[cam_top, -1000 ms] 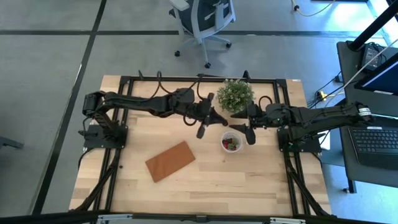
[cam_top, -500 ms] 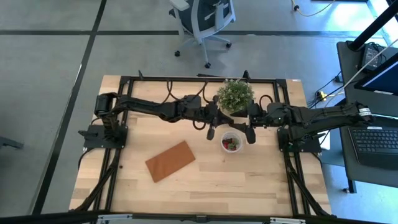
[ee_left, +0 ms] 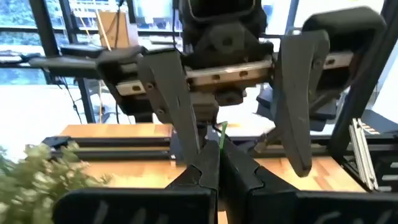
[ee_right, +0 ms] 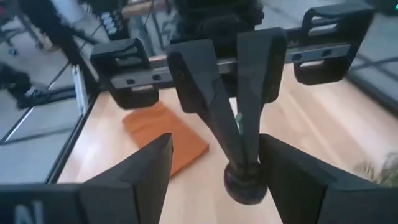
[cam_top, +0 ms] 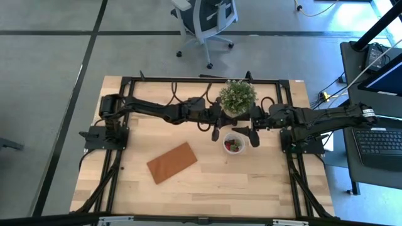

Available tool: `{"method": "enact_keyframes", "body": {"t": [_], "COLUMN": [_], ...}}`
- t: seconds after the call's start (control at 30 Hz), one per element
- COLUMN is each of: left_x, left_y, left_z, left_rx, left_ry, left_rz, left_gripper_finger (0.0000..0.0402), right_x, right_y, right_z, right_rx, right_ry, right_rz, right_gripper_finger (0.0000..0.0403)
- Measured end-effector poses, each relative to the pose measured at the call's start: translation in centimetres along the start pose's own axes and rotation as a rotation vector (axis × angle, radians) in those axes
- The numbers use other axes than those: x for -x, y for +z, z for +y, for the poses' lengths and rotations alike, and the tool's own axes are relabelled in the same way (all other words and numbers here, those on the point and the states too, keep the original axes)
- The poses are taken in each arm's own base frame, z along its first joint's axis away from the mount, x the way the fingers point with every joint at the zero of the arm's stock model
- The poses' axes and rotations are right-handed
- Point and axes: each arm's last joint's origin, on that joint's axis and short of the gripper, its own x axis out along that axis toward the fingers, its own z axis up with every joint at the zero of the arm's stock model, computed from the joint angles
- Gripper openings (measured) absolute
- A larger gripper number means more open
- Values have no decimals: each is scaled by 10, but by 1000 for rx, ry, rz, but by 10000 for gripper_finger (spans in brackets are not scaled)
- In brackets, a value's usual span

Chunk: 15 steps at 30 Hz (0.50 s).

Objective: Pick and placing Produce into tupperware
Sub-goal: Put the black cherry into the transparent container

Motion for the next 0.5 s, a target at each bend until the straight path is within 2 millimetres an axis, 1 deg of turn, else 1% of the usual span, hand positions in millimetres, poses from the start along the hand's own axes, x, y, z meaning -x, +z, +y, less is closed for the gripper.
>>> {"method": "enact_keyframes", "body": {"t": [0.1,0.2,0.33,0.43,0.5], "left_x": [-5,-8,-9,-12,-18], "left_y": [-9,-15,-16,-20,-26], "left_z": [-4,-6,-9,-16,-21], "left_rx": [4,7,23,25,23], "left_ry": [-9,-16,-21,-38,-49], "left_rz": [24,28,22,25,5], "left_gripper_finger": [0,0,0,0,0], "right_x": [2,5,9,14,17], "right_y": [-5,-15,-29,-37,-40], "right_z": [-1,-3,-3,-1,0], "right_rx": [-22,-42,-50,-53,-65], "right_ry": [15,-10,-34,-39,-42], "right_rz": [62,167,302,385,418], "right_gripper_finger": [237,237,237,237,237]}}
